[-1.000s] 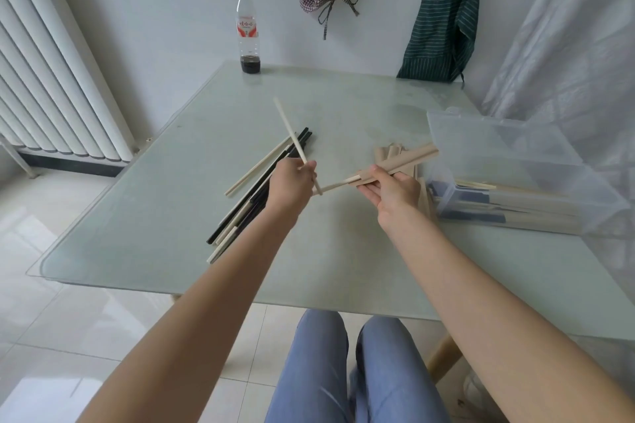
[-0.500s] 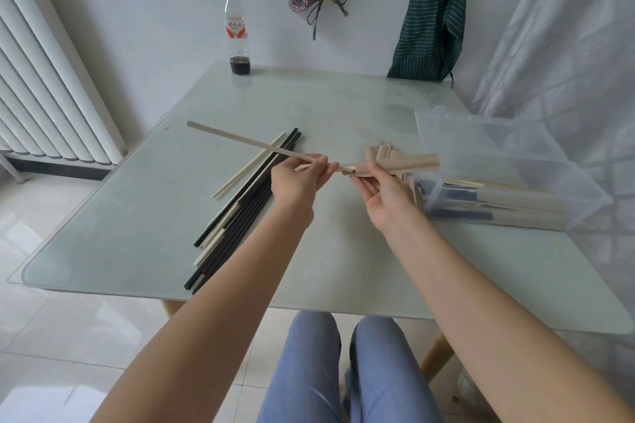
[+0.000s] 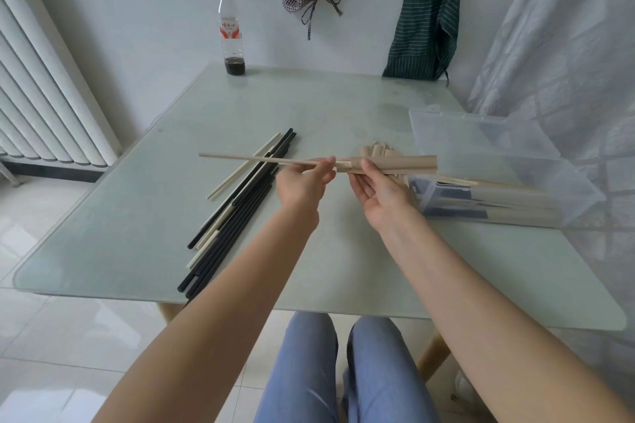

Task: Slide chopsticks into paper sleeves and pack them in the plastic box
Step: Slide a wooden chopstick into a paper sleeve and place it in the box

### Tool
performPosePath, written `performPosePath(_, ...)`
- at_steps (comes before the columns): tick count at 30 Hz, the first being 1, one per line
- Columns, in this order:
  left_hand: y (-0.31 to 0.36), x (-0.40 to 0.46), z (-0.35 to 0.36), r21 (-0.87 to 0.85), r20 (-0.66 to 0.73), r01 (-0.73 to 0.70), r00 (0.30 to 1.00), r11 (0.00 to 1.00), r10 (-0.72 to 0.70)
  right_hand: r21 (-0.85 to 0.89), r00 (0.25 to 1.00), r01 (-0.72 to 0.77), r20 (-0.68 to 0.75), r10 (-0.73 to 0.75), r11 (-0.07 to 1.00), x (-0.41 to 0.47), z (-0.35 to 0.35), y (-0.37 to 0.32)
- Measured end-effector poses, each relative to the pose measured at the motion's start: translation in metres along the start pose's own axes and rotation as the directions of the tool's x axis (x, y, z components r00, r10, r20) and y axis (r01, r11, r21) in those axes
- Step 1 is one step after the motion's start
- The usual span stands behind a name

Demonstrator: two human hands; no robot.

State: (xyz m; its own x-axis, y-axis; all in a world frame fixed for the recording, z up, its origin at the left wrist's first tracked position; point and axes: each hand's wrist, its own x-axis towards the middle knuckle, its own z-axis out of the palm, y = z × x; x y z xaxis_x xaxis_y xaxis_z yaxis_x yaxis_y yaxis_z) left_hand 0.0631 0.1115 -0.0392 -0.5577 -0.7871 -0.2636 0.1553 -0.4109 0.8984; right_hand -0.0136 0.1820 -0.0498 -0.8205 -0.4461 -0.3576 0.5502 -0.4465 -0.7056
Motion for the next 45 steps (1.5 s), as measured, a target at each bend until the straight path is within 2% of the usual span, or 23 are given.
performPosePath(4, 0.006, 0.004, -0.006, -0.151, -0.097, 0.043, 0.994, 0.988, -0.058, 0.012, 0.998, 0.056, -0.035, -0.055, 0.998, 0.000, -0.001, -0.009)
performPosePath(6, 0.008, 0.006, -0.007, -0.170, -0.125, 0.058, 0.989, 0.984, -0.080, 0.025, 0.997, 0.056, -0.045, -0.055, 0.998, 0.001, 0.000, -0.011)
performPosePath(12, 0.008, 0.002, -0.004, -0.113, -0.012, 0.108, 0.994, 0.988, -0.110, 0.051, 0.999, 0.049, -0.008, -0.049, 0.997, -0.004, 0.003, -0.006)
performPosePath(17, 0.013, 0.007, -0.014, -0.196, -0.130, 0.046, 0.989, 0.980, -0.073, 0.065, 0.996, 0.090, -0.009, -0.090, 0.994, -0.001, -0.003, -0.014)
performPosePath(19, 0.013, 0.005, -0.013, -0.190, -0.111, 0.029, 0.992, 0.981, -0.051, 0.060, 0.995, 0.098, 0.000, -0.098, 0.993, -0.001, -0.002, -0.017)
performPosePath(22, 0.012, 0.000, -0.005, -0.145, 0.007, 0.038, 0.999, 0.989, -0.038, 0.066, 0.996, 0.086, 0.023, -0.088, 0.994, -0.004, 0.002, -0.017)
performPosePath(24, 0.016, -0.001, -0.002, -0.132, 0.035, 0.043, 0.999, 0.990, -0.039, 0.068, 0.996, 0.080, 0.028, -0.082, 0.994, -0.006, 0.003, -0.019)
performPosePath(29, 0.027, 0.005, -0.010, -0.218, -0.081, -0.012, 0.997, 0.976, -0.006, 0.055, 0.995, 0.100, 0.012, -0.100, 0.994, -0.004, -0.005, -0.032)
performPosePath(39, 0.023, -0.003, -0.006, -0.196, 0.024, -0.010, 1.000, 0.980, 0.015, 0.040, 0.996, 0.089, -0.010, -0.089, 0.995, -0.012, -0.006, -0.035)
performPosePath(45, 0.022, -0.002, -0.002, -0.301, -0.096, -0.047, 0.995, 0.952, 0.018, 0.022, 0.997, 0.074, 0.006, -0.074, 0.997, -0.015, -0.010, -0.036)
